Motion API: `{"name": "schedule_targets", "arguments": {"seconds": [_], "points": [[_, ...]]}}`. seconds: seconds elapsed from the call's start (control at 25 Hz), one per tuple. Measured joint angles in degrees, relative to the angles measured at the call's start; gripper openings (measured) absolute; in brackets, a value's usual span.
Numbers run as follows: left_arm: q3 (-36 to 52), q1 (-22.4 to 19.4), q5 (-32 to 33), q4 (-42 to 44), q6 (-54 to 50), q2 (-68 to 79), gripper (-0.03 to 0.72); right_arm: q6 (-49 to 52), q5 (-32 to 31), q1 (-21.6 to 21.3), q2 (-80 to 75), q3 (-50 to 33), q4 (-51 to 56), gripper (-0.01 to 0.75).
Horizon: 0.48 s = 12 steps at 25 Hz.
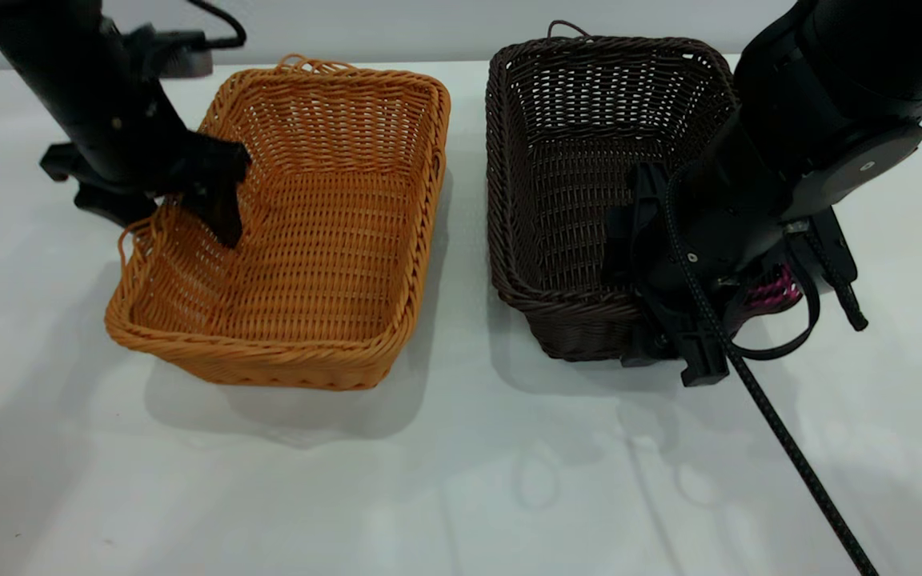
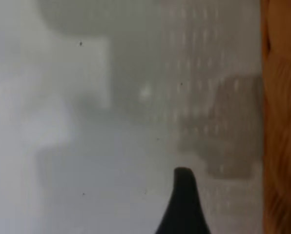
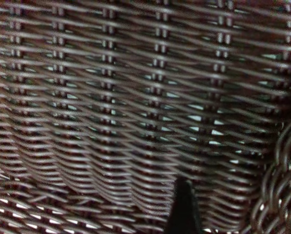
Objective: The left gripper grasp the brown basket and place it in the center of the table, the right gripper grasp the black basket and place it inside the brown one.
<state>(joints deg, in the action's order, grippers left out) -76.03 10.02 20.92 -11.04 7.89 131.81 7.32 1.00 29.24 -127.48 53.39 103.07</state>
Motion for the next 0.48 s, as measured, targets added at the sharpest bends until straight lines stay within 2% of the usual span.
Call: {"name": "schedule_targets", "arguments": {"seconds": [0.12,0.24,0.36,0.48], "points": [[0.0,0.0,-0.27,0.0,0.0,0.32,0.437,0.0,0.84,0.0,0.0,0.0,0.04,0.389],[-0.02,0.0,-0.72,0.0,0.0,0.32,0.306,0.07,1.25,-0.18,-0.14,0.0,-0.02,0.248],[-0.02,0.0,-0.85,-0.14,0.04,0.32,0.162,0.07,1.07,-0.97,0.22,0.0,-0.13,0.177],[-0.02,0.0,-0.94,-0.41,0.04,0.32,0.086,-0.27,1.64,-3.61,2.04,0.0,-0.17,0.105]]}}
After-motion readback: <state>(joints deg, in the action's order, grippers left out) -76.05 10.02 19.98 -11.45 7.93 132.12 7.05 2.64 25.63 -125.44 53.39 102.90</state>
